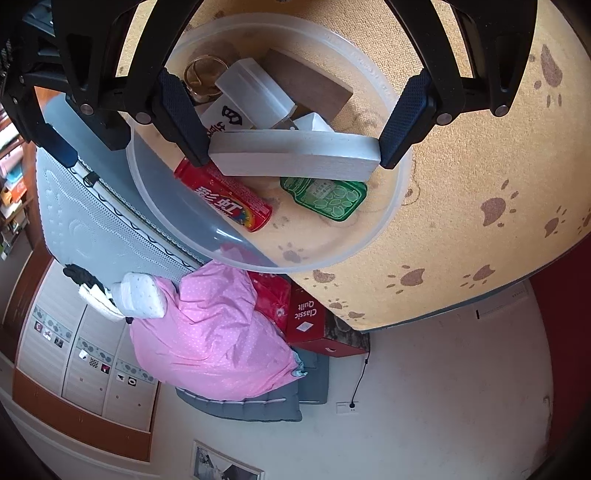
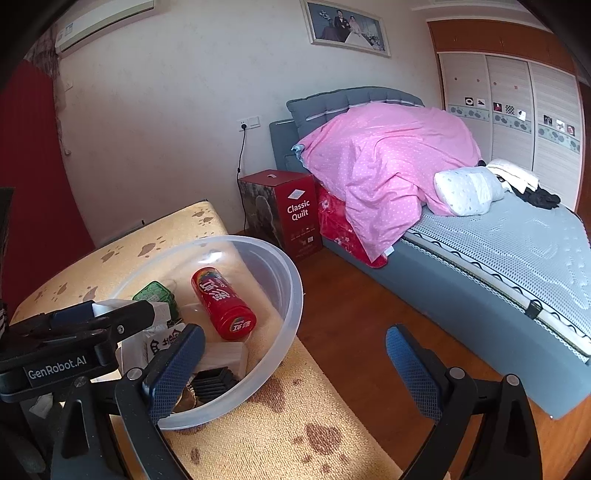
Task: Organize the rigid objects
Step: 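Lower the white rectangular block into the bowl and open the left tool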
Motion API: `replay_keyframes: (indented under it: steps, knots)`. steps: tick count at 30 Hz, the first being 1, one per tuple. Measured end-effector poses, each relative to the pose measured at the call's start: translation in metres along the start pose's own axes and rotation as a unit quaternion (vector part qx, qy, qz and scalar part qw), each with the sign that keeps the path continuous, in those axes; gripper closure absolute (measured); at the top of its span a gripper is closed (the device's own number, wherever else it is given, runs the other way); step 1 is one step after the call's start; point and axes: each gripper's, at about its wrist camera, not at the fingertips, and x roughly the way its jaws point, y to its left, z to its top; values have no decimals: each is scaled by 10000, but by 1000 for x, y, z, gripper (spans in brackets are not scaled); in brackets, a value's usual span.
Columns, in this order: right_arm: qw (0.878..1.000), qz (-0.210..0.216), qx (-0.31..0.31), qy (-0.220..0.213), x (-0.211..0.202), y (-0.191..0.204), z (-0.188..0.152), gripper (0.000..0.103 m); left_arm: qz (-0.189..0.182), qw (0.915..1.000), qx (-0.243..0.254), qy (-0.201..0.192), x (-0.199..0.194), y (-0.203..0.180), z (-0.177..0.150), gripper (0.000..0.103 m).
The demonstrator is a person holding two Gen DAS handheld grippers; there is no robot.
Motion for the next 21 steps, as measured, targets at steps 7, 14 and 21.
replay_keyframes:
  steps: [7,14,21]
  knots:
    - [10000,-56,-27,43,-1,2,0,2,324,9991,228,-141,-7,0,-4,11]
    - [10000,-66,-33,63,-2,1,1,2,530,9976,395,-205,-13,-1,-8,11]
    - [9998,-14,-129,141,-3,6,0,1,606,9971,406,-220,-19,1,-12,11]
